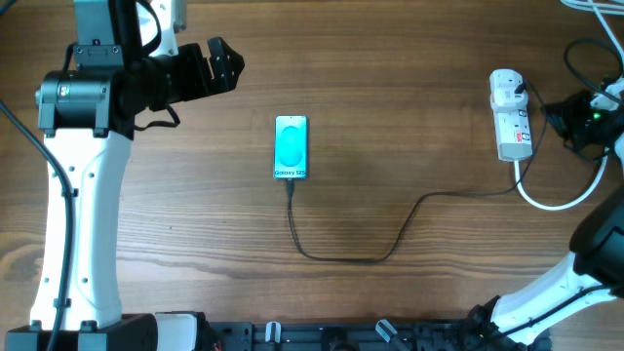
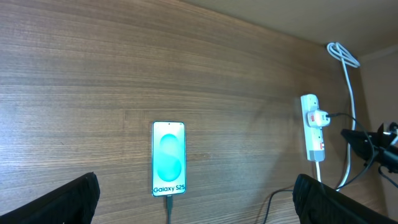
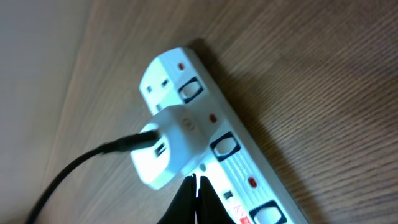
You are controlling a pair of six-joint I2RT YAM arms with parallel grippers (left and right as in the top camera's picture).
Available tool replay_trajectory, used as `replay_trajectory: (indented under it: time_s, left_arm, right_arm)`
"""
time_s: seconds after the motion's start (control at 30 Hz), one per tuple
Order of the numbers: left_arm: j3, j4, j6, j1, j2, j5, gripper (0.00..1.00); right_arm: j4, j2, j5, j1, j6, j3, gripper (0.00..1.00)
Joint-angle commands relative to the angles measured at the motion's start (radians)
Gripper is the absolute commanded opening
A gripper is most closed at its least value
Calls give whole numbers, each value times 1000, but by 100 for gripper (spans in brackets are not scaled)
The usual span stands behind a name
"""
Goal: Plug charger to phone and switch on socket
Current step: 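Press the power strip's rocker switch on with the right gripper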
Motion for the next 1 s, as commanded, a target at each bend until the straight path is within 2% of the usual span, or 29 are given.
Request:
replay_trajectory:
  time_s: [0.0, 0.53, 0.83, 0.97]
  left_arm:
    - [1, 2, 5, 2, -10, -5, 100]
    - [1, 3, 5, 2, -10, -5, 100]
    - [1, 3, 5, 2, -10, -5, 100]
    - [1, 3, 5, 2, -10, -5, 100]
  right_arm:
    - [34, 37, 75, 15, 85, 6, 4]
    - [109, 136, 42, 40, 61, 4, 4]
    - [122, 136, 24, 60, -68, 3, 4]
    - [130, 141, 29, 77, -76, 3, 4]
